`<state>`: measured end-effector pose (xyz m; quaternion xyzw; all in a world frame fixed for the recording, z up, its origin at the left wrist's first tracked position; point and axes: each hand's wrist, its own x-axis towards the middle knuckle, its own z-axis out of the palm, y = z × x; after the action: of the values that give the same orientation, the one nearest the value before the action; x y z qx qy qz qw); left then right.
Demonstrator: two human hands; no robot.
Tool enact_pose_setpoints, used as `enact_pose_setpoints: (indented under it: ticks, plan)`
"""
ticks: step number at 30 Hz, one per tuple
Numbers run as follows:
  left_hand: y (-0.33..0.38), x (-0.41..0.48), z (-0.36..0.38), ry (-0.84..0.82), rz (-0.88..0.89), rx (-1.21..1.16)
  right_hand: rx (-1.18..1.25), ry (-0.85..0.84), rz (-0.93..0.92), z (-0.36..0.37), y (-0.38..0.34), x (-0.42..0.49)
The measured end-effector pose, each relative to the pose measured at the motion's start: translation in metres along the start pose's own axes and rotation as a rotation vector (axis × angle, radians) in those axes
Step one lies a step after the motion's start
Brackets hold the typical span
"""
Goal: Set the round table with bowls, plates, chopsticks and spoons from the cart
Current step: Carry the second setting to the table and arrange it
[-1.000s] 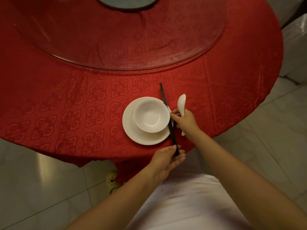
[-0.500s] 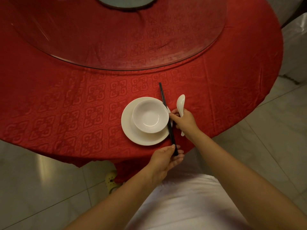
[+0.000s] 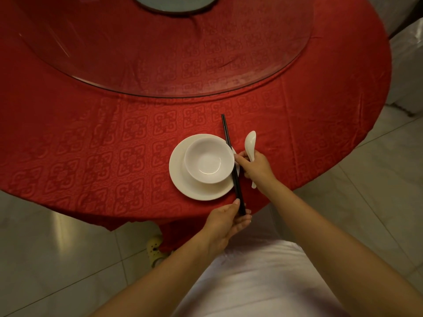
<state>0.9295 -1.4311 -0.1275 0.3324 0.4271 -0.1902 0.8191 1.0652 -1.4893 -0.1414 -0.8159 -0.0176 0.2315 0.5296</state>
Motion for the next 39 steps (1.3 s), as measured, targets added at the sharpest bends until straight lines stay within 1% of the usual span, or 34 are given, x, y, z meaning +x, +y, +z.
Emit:
enact_pose_setpoints:
  ticks: [3,5,6,7,11,12,13,15,17,20,26,31,37,39]
  plan:
    - [0.002,-0.008,-0.008,0.011,-0.004,0.085,0.006,0.000,0.025,-0.002,-0.001,0.000]
    - [0.006,-0.017,-0.020,0.069,0.003,0.181,-0.018,0.020,0.032,-0.008,-0.002,0.001]
    - [0.010,-0.022,-0.029,0.122,0.037,0.238,-0.032,0.024,0.027,-0.012,-0.004,0.002]
    - [0.016,-0.027,-0.039,0.191,0.110,0.311,-0.044,0.025,0.022,-0.018,-0.006,0.003]
    - [0.066,-0.037,-0.069,0.520,0.597,0.675,-0.190,0.020,-0.031,-0.039,-0.024,0.006]
    - [0.081,-0.036,-0.069,0.572,0.679,0.751,-0.243,0.001,-0.069,-0.042,-0.030,0.005]
    - [0.093,-0.033,-0.068,0.599,0.726,0.823,-0.313,-0.029,-0.113,-0.043,-0.035,0.003]
    - [0.108,-0.023,-0.062,0.594,0.720,0.924,-0.515,-0.076,-0.193,-0.043,-0.044,-0.001]
    - [0.113,-0.009,-0.059,0.572,0.646,0.910,-0.696,-0.093,-0.271,-0.040,-0.046,-0.002]
    - [0.113,0.005,-0.060,0.546,0.581,0.781,-0.839,-0.148,-0.348,-0.031,-0.044,-0.004]
    - [0.108,0.005,-0.066,0.501,0.587,0.640,-0.899,-0.270,-0.536,-0.019,-0.049,-0.013]
    - [0.109,0.006,-0.074,0.483,0.606,0.597,-1.009,-0.376,-0.571,-0.005,-0.056,-0.009]
    - [0.110,0.008,-0.075,0.455,0.611,0.570,-1.119,-0.349,-0.728,0.006,-0.060,-0.004]
    - [0.110,0.007,-0.076,0.450,0.611,0.565,-1.139,-0.326,-0.749,0.009,-0.058,-0.003]
